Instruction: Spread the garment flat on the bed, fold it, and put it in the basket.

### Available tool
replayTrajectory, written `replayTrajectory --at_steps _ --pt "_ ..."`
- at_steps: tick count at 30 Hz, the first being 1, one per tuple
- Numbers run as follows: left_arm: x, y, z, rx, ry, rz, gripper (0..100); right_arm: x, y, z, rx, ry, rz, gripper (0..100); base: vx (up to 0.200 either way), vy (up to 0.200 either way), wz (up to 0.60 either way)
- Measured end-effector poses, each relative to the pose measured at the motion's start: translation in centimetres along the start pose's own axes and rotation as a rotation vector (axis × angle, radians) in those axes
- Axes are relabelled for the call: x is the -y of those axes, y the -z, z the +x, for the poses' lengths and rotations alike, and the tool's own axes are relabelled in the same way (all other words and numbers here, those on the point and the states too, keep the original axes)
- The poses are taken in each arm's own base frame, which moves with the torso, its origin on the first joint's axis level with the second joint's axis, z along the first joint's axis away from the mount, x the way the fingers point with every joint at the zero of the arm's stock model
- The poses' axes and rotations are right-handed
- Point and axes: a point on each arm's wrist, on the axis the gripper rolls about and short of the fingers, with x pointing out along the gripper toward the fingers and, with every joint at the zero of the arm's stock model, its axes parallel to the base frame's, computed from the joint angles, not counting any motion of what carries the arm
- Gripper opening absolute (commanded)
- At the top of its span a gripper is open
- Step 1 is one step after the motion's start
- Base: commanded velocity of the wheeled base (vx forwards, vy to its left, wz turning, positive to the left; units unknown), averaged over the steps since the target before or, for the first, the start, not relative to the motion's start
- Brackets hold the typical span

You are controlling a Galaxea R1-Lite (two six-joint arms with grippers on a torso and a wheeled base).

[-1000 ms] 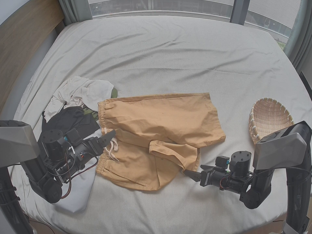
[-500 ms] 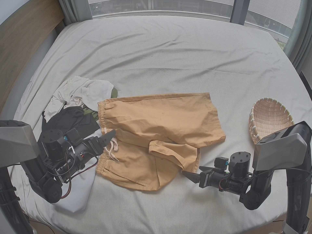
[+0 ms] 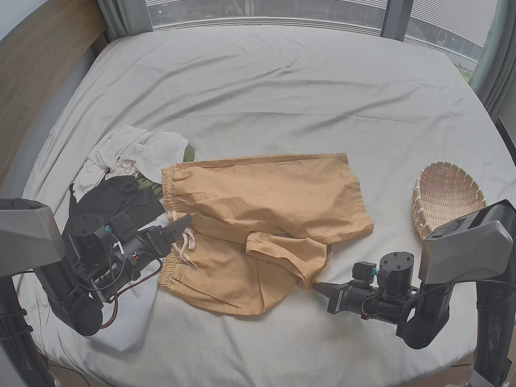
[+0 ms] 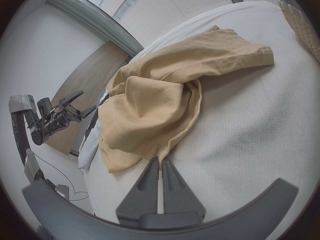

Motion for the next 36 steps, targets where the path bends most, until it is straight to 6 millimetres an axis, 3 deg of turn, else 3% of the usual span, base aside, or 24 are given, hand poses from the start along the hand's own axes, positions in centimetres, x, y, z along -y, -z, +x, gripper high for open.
replayTrajectory --at_steps 10,24,30,36 --pt "0.0 0.0 0.0 0.0 -0.001 0.0 100 1.2 -0.2 -1.7 0.007 0.085 0.018 0 0.0 0.0 0.0" --pt "0.2 0.2 0.0 -0.006 0.005 0.001 100 4.6 -2.9 -6.2 0.112 0.25 0.078 0 0.0 0.0 0.0" --pt "0.1 0.3 0.0 -0.012 0.004 0.0 100 6.5 -3.8 -7.2 0.16 0.31 0.099 0 0.0 0.0 0.0" --pt "0.2 0.4 0.0 -0.016 0.004 0.0 100 7.5 -5.0 -6.9 0.215 0.32 0.096 0 0.0 0.0 0.0"
